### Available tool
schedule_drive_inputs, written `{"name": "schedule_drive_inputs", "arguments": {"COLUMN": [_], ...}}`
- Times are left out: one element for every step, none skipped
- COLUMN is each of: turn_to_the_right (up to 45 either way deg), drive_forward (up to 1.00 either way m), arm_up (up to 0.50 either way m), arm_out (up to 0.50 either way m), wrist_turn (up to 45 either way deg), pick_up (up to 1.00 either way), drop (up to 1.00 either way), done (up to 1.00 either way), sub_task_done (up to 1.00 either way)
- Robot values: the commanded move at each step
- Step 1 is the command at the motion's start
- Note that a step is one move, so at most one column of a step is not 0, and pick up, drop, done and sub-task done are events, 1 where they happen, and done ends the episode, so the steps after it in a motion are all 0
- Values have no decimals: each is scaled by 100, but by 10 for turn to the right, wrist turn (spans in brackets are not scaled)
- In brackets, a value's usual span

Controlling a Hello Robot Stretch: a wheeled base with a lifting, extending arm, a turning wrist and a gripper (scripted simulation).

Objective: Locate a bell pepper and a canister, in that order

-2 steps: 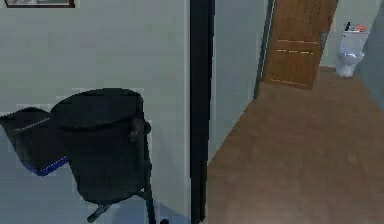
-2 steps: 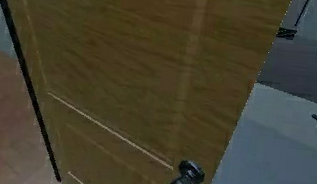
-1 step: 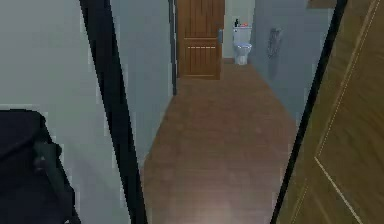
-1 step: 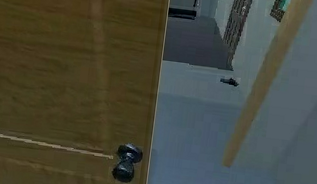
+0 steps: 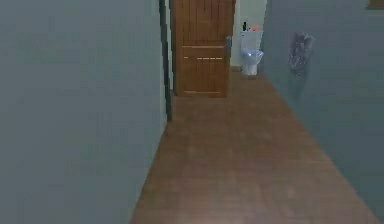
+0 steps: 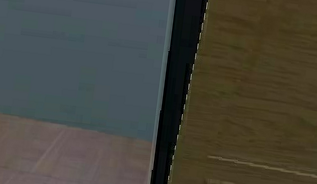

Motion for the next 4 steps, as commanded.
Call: {"name": "schedule_drive_inputs", "arguments": {"turn_to_the_right": [0,30,0,0], "drive_forward": [100,0,100,60], "arm_up": [0,0,0,0], "arm_out": [0,0,0,0], "wrist_turn": [0,0,0,0], "pick_up": [0,0,0,0], "drop": [0,0,0,0], "done": [0,0,0,0], "sub_task_done": [0,0,0,0]}}
